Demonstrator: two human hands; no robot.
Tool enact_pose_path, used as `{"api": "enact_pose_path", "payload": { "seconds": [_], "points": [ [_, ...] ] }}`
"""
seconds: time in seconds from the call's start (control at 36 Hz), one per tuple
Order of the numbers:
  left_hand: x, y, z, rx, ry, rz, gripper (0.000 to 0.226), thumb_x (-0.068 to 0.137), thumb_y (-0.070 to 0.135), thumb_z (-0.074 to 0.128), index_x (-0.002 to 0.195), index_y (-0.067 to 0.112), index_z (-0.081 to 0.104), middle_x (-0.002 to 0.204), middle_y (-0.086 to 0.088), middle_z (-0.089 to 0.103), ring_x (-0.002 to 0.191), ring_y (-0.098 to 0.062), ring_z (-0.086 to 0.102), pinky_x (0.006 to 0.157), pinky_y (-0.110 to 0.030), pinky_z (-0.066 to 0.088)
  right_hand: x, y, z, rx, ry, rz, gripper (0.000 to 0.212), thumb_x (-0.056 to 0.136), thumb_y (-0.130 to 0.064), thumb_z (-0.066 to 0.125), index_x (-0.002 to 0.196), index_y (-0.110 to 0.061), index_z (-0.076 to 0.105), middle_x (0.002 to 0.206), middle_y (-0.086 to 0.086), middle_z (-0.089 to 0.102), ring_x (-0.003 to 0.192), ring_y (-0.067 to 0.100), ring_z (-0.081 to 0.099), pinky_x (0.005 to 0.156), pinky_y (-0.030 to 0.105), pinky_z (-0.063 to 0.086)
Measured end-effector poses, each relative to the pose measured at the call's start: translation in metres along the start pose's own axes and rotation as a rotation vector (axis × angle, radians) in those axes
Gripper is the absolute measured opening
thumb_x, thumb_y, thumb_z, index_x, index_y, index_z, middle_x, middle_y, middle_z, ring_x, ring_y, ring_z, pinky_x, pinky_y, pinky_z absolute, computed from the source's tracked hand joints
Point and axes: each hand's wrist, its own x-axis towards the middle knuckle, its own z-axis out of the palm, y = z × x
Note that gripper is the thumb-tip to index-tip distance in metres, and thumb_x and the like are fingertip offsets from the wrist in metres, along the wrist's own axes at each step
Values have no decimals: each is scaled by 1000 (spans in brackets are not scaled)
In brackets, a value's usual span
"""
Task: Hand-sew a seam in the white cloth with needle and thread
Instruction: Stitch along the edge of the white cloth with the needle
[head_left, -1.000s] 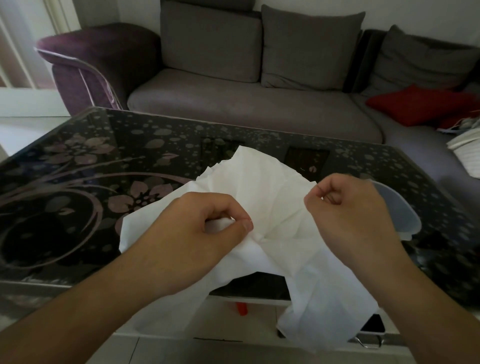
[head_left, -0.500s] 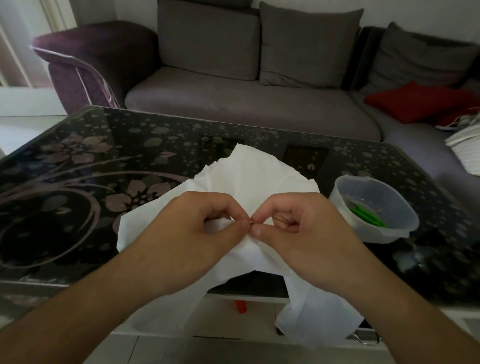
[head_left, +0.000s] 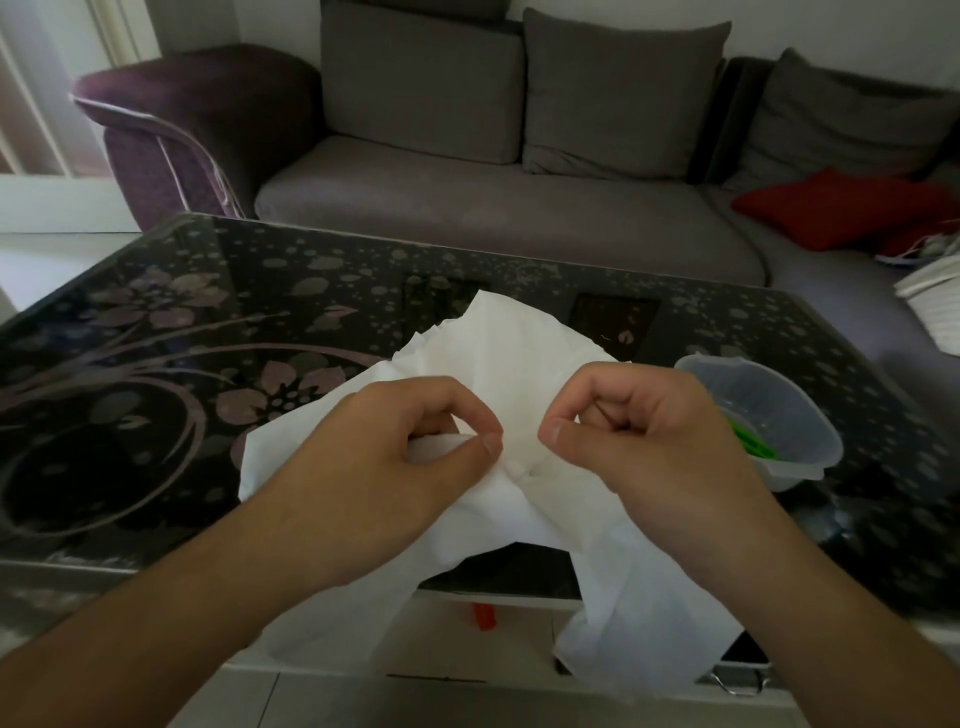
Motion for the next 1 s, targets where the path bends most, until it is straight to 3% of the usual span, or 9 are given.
{"api": "enact_pose_path", "payload": {
  "seconds": [0.08, 0.19, 0.31, 0.44, 0.56, 0.72, 0.83, 0.94, 1.0],
  "points": [
    [1, 0, -4, -35, -17, -36, 15, 89, 50, 64, 99, 39, 69, 77, 11, 73, 72, -4, 67, 66, -17, 46, 0, 0, -1, 12, 28, 2, 22, 89, -11, 75, 69, -20, 70, 47, -5, 47, 47, 6, 45, 53, 9, 44],
    [3, -3, -10, -130, -95, -87, 13, 90, 42, 68, 87, 31, 76, 87, 11, 77, 86, -8, 72, 83, -32, 55, 0, -1, -2, 0, 57, -13, 20, 90, -11, 74, 71, -19, 70, 49, -5, 51, 48, 5, 50, 56, 7, 44],
    [3, 1, -15, -208, -184, -128, 12, 92, 36, 71, 84, 30, 78, 88, 8, 79, 86, -11, 74, 82, -31, 53, -1, -1, -2, -4, 69, -7, 21, 91, -11, 73, 72, -20, 70, 49, -7, 53, 48, 4, 51, 56, 7, 44],
    [2, 2, -17, -252, -251, -201, 11, 91, 39, 72, 91, 31, 80, 94, 4, 80, 92, -15, 76, 94, -44, 58, -2, -2, -2, 16, 102, -27, 22, 90, -11, 73, 71, -21, 70, 49, -7, 52, 48, 4, 48, 53, 7, 43],
    [0, 2, -20, -394, -278, -204, 11, 89, 31, 78, 94, 22, 82, 99, -3, 80, 95, -22, 76, 93, -40, 55, -3, -3, -6, 30, 68, -80, 19, 88, -11, 74, 72, -20, 71, 51, -2, 51, 49, 8, 45, 53, 8, 43],
    [1, -2, -20, -457, -219, -186, 23, 82, 32, 71, 97, 19, 82, 101, -5, 79, 101, -29, 74, 97, -46, 52, -5, -2, -14, 76, -19, -140, 16, 85, -12, 74, 72, -21, 73, 57, 12, 50, 56, 32, 45, 54, 19, 46],
    [2, -3, -20, -500, -154, -165, 23, 81, 32, 70, 96, 19, 82, 98, -5, 79, 96, -26, 74, 87, -43, 53, -5, -6, -17, 200, -94, -80, 9, 89, -22, 69, 84, -23, 77, 58, 7, 47, 52, 19, 40, 52, 21, 39],
    [2, -1, -22, -492, -68, -127, 11, 93, 25, 72, 95, 21, 82, 97, -1, 78, 95, -23, 73, 87, -42, 52, 10, -3, -16, 309, -98, 165, 30, 105, -7, 49, 110, -23, 74, 57, 3, 46, 47, 10, 39, 44, 23, 34],
    [2, -1, -21, -477, -46, -115, 12, 95, 24, 70, 95, 22, 82, 98, -1, 78, 96, -25, 73, 89, -45, 54, 12, -4, -15, 292, -94, 197, 33, 106, -6, 44, 109, -20, 73, 56, 2, 48, 46, 10, 39, 43, 21, 34]
  ]
}}
